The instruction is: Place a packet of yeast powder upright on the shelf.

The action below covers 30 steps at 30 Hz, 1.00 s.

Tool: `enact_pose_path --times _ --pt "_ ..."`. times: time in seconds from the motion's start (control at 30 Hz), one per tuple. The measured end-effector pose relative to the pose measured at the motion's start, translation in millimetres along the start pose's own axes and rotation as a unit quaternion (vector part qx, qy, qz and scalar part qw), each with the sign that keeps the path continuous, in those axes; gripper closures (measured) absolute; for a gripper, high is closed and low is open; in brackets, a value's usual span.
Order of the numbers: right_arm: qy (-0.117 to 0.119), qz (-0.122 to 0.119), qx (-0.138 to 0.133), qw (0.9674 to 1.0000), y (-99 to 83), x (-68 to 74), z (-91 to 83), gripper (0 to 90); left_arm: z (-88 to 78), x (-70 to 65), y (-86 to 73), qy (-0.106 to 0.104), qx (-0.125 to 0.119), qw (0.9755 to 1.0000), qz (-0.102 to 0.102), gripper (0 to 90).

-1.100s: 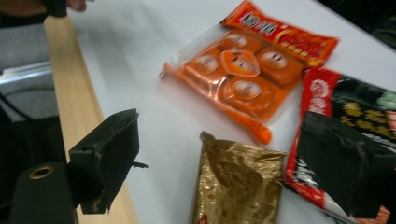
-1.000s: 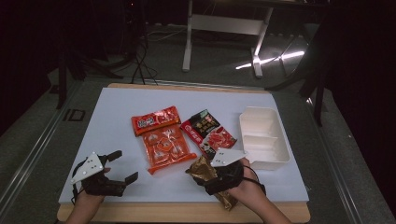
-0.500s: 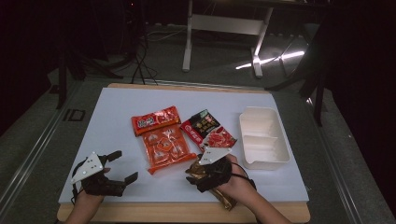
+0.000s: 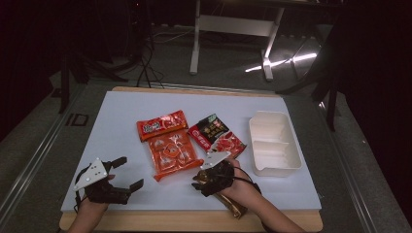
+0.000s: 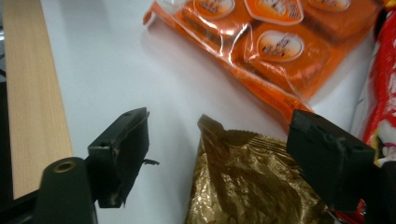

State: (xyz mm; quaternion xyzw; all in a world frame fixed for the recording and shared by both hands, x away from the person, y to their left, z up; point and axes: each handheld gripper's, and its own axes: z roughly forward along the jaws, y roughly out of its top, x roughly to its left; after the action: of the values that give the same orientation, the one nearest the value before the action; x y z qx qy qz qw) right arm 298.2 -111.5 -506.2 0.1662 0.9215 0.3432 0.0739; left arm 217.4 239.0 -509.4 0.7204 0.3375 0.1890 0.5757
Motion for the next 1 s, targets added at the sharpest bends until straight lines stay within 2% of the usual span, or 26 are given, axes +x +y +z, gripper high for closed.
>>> enact_pose_path --times 0.1,0.17,0.2,0.27,0.37,0.4,0.53,0.63,0.7,0.9,0.93,0.97,1.0 --pt "-0.007 -0.007 0.028 0.9996 -3.1 -3.1 10.7 24.6 0.4 0.0 -0.2 -0.001 0.001 1.0 0.0 1.7" --pt "-0.007 -0.007 0.028 0.9996 -3.1 -3.1 10.7 24.6 0.7 0.1 -0.3 -0.001 0.003 1.0 0.001 1.7" --pt "-0.01 -0.005 0.038 0.9992 -4.7 -6.2 15.7 30.3 0.9 0.0 -0.2 -0.001 0.003 1.0 0.001 1.7" --pt "-0.016 -0.005 0.043 0.999 -5.5 -7.4 18.0 33.7 1.1 -0.3 -0.4 -0.001 0.004 1.0 0.002 1.7" --pt "-0.015 0.001 0.047 0.9988 -7.1 -8.8 21.3 34.3 1.2 -0.3 -0.5 -0.002 0.006 1.0 0.003 1.7" --pt "-0.018 0.004 0.057 0.9982 -9.3 -9.4 25.4 35.9 1.4 -0.3 -0.4 -0.003 0.005 1.0 0.002 1.7" --pt "-0.019 0.01 0.06 0.998 -10.1 -10.2 26.9 38.4 2.0 -0.5 -0.7 -0.003 0.008 1.0 0.003 1.7" --pt "-0.007 0.017 0.062 0.9979 -10.4 -14.2 26.2 45.5 2.5 -1.0 -0.8 -0.003 0.011 0.9999 0.006 1.7" --pt "-0.009 0.017 0.067 0.9976 -9.4 -15.5 24.7 55.3 2.8 -1.2 -0.9 -0.004 0.013 0.9999 0.007 1.7" --pt "-0.014 0.016 0.077 0.9968 -7.2 -15.6 23.6 65.5 4.0 -1.6 -1.2 -0.003 0.017 0.9998 0.008 1.7" --pt "-0.014 0.016 0.078 0.9967 -7.0 -15.4 23.2 78.4 4.0 -1.7 -1.1 -0.003 0.017 0.9998 0.008 1.7" --pt "-0.002 0.017 0.074 0.9971 -6.4 -14.9 21.8 80.4 4.0 -1.9 -1.1 -0.003 0.017 0.9998 0.009 1.7" --pt "-0.009 0.012 0.076 0.997 -6.3 -13.5 22.4 82.1 4.1 -2.0 -1.2 -0.003 0.018 0.9998 0.009 1.7"
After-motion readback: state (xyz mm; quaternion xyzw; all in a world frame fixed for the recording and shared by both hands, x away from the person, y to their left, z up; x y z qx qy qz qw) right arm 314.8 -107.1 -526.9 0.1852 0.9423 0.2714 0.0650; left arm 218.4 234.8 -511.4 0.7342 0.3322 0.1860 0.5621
